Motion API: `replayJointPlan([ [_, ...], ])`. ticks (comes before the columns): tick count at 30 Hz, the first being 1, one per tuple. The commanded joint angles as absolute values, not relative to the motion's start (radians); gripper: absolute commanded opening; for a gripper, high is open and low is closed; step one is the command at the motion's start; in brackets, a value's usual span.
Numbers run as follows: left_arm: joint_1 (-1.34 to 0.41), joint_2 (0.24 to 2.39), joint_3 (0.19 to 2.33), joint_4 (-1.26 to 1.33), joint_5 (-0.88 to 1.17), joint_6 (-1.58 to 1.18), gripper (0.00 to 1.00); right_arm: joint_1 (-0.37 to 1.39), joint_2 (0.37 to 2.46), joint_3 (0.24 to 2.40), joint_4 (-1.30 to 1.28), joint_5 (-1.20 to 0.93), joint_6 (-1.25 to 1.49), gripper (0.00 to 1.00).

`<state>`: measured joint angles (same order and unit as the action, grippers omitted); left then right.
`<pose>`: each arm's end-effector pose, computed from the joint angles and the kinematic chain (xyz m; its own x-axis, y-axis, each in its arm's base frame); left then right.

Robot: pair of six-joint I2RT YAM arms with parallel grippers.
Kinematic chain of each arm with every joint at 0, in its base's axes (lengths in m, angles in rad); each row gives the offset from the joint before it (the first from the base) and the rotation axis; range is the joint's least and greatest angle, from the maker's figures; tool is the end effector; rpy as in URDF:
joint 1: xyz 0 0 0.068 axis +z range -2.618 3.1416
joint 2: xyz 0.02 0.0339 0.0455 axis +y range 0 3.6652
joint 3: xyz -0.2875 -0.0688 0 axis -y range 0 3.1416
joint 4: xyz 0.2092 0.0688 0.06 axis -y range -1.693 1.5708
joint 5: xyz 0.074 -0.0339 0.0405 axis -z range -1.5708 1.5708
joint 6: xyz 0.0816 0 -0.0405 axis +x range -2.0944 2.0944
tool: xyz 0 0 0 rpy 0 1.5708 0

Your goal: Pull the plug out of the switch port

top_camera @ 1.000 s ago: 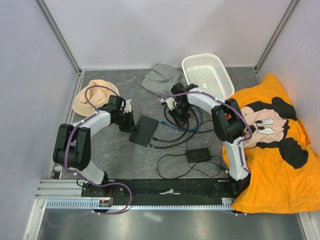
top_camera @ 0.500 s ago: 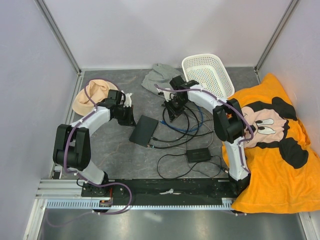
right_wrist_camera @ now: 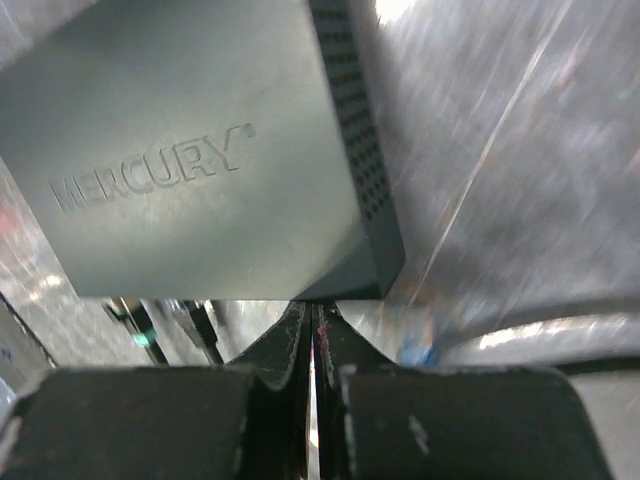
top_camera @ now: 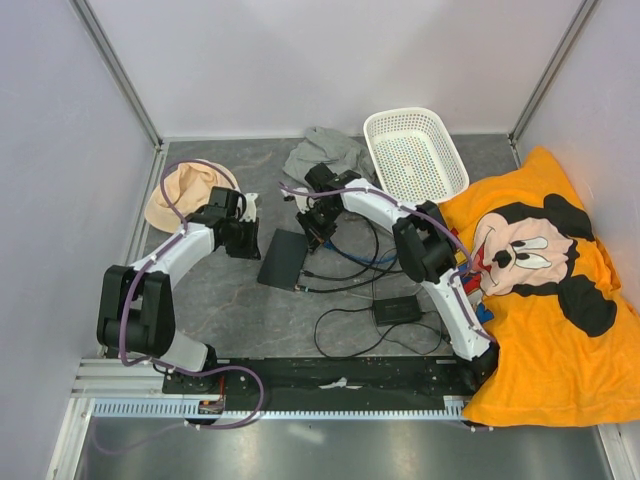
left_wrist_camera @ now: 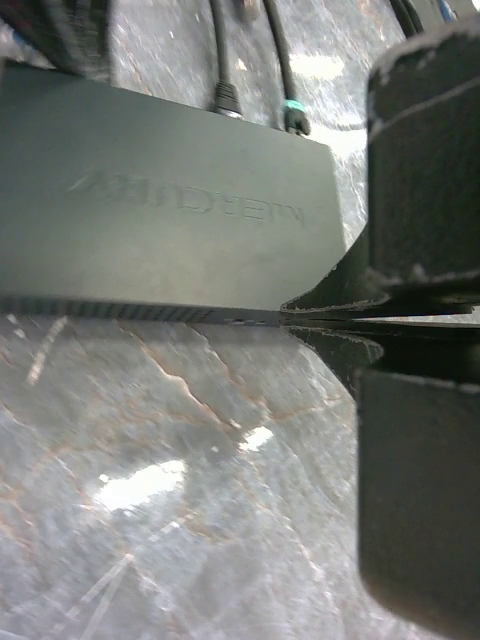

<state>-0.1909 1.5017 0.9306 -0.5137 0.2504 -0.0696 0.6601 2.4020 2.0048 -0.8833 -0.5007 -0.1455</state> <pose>0.2712 -0.0730 0.2024 -0.8867 0.1027 -0.4507 0.2364 0.9387 -0.2511 0.3632 0.3315 0.1422 -0.6552 -0.6696 -0.3499 -0.7494 0.5171 0.4136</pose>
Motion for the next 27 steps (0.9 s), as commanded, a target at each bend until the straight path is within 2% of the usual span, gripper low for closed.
replayJointPlan([
  [1, -0.179, 1.454, 0.911, -0.514, 0.229, -0.041, 0.02, 0.675, 2.486, 2.118, -0.809, -0.532, -0.126, 0.03],
  [6, -0.179, 1.453, 0.922, -0.525, 0.255, -0.044, 0.01, 0.698, 2.496, 2.135, -0.810, -0.500, -0.144, 0.01],
  [8, -0.179, 1.453, 0.925, -0.523, 0.267, -0.046, 0.02, 0.686, 2.464, 2.105, -0.819, -0.499, -0.156, 0.04],
  [9, -0.179, 1.453, 0.923, -0.522, 0.297, -0.038, 0.02, 0.678, 2.448, 2.091, -0.824, -0.514, -0.156, 0.09],
  [10, -0.179, 1.453, 0.922, -0.520, 0.322, -0.029, 0.02, 0.652, 2.422, 2.067, -0.824, -0.528, -0.150, 0.29],
  [11, -0.179, 1.456, 0.916, -0.514, 0.346, -0.025, 0.02, 0.634, 2.412, 2.053, -0.824, -0.550, -0.137, 0.36],
  [13, -0.179, 1.459, 0.910, -0.506, 0.380, -0.028, 0.02, 0.583, 2.384, 2.016, -0.822, -0.654, -0.129, 0.44],
  [16, -0.179, 1.468, 0.902, -0.502, 0.399, -0.031, 0.02, 0.534, 2.367, 1.973, -0.824, -0.823, -0.130, 0.50],
  [21, -0.181, 1.494, 0.894, -0.491, 0.414, -0.046, 0.02, 0.540, 2.379, 1.934, -0.830, -0.980, -0.107, 0.55],
  [27, -0.184, 1.540, 0.884, -0.483, 0.390, -0.064, 0.02, 0.575, 2.407, 1.934, -0.821, -0.988, -0.109, 0.56],
])
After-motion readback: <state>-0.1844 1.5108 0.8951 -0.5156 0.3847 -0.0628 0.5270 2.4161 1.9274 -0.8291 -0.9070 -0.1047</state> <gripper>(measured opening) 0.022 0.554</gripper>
